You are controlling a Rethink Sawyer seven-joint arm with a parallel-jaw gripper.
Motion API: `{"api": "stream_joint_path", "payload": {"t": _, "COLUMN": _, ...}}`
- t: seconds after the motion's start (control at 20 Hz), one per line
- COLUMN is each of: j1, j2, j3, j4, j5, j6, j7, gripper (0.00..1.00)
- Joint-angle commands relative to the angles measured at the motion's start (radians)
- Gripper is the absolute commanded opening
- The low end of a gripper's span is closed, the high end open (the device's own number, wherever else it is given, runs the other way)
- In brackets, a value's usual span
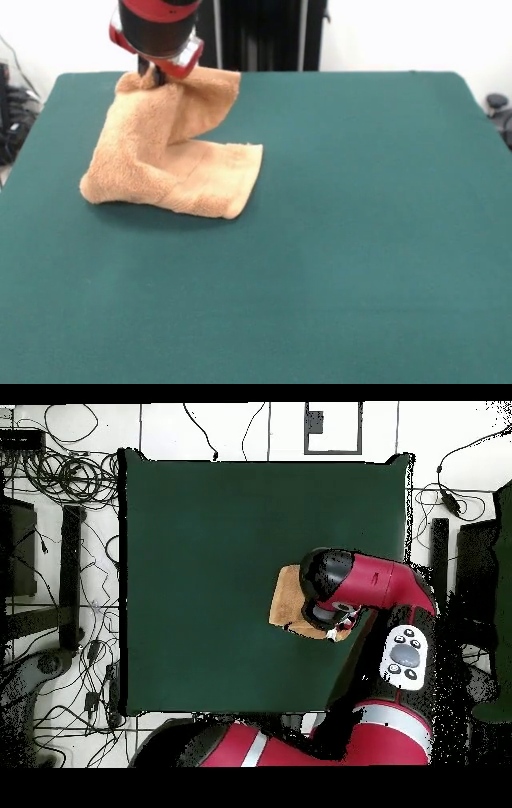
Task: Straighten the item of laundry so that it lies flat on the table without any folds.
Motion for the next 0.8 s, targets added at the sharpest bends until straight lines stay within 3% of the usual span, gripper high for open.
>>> {"api": "stream_joint_path", "payload": {"t": 0.05, "j1": 0.011, "j2": 0.05, "j3": 0.134, "j4": 0.13, "j5": 0.043, "j6": 0.084, "j7": 0.056, "gripper": 0.0}}
{"api": "stream_joint_path", "payload": {"t": 0.25, "j1": 0.006, "j2": 0.043, "j3": 0.143, "j4": 0.149, "j5": 0.051, "j6": 0.078, "j7": 0.066, "gripper": 0.0}}
{"api": "stream_joint_path", "payload": {"t": 0.55, "j1": -0.012, "j2": 0.034, "j3": 0.174, "j4": 0.254, "j5": 0.138, "j6": 0.023, "j7": 0.117, "gripper": 0.0}}
{"api": "stream_joint_path", "payload": {"t": 0.8, "j1": -0.005, "j2": 0.037, "j3": 0.168, "j4": 0.288, "j5": 0.189, "j6": 0.058, "j7": 0.143, "gripper": 0.0}}
